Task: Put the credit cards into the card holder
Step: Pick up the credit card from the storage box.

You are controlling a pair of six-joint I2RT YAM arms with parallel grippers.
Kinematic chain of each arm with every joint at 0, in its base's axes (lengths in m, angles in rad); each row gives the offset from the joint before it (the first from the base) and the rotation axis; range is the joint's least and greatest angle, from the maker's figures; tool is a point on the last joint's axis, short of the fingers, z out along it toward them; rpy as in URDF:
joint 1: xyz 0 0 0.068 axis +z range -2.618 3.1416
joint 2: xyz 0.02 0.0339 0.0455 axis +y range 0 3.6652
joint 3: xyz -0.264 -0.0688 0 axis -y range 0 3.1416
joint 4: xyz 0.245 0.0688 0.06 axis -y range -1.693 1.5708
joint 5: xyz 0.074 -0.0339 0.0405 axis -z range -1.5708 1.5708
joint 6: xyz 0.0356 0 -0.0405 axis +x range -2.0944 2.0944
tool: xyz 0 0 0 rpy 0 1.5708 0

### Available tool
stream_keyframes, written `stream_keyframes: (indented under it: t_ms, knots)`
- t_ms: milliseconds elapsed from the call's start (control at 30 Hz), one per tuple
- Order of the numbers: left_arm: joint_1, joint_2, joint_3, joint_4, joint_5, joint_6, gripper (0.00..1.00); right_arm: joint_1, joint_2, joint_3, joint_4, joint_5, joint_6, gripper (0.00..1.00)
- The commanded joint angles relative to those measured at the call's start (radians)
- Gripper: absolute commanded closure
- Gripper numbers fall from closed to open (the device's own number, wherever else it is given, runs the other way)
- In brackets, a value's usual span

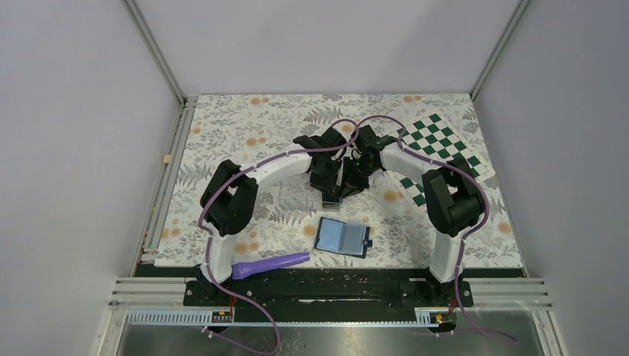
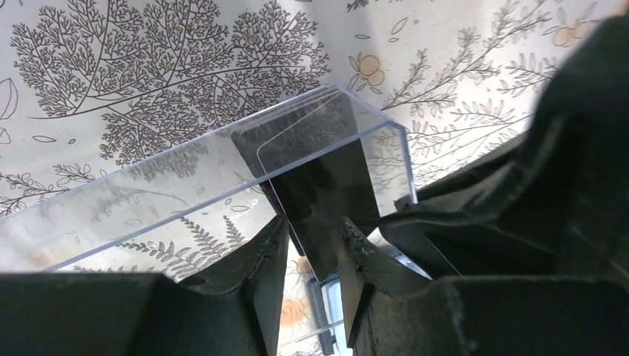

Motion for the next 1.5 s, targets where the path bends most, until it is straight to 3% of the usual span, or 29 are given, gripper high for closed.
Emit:
stream_keyframes:
  t_ms: [0,533,600,700,767,867,1000,1133,1267,1467]
  knots:
    - [-0.003,-0.090,-0.034,0.120,0.052,-0.040,0.70,0.005,0.001,0.017,0.005,-0.053,-0.002,0.80]
    - [0.053,-0.150,-0.246,0.366,0.193,-0.161,0.76,0.005,-0.003,0.017,0.007,-0.051,0.000,0.80]
    - [0.060,-0.142,-0.244,0.360,0.196,-0.165,0.80,0.005,-0.003,0.020,0.005,-0.050,0.001,0.80]
    - [0.065,-0.125,-0.225,0.323,0.182,-0.160,1.00,0.005,-0.006,0.023,0.005,-0.050,0.001,0.80]
    - [0.064,-0.136,-0.227,0.323,0.176,-0.160,1.00,0.003,-0.018,0.021,0.005,-0.050,-0.002,0.79]
    - [0.065,-0.178,-0.225,0.325,0.165,-0.163,1.00,0.003,-0.062,0.013,0.005,-0.042,-0.003,0.72]
    - [0.067,-0.272,-0.223,0.328,0.141,-0.161,1.00,0.002,-0.169,-0.005,0.005,-0.016,-0.007,0.48]
    - [0.068,-0.392,-0.245,0.336,0.130,-0.166,1.00,-0.012,-0.295,-0.038,0.004,-0.015,-0.012,0.34]
    - [0.078,-0.547,-0.355,0.386,0.183,-0.219,1.00,-0.037,-0.438,-0.095,0.006,-0.086,-0.015,0.30]
    - [0.087,-0.772,-0.624,0.582,0.384,-0.370,1.00,-0.047,-0.643,-0.241,0.093,-0.311,0.018,0.33]
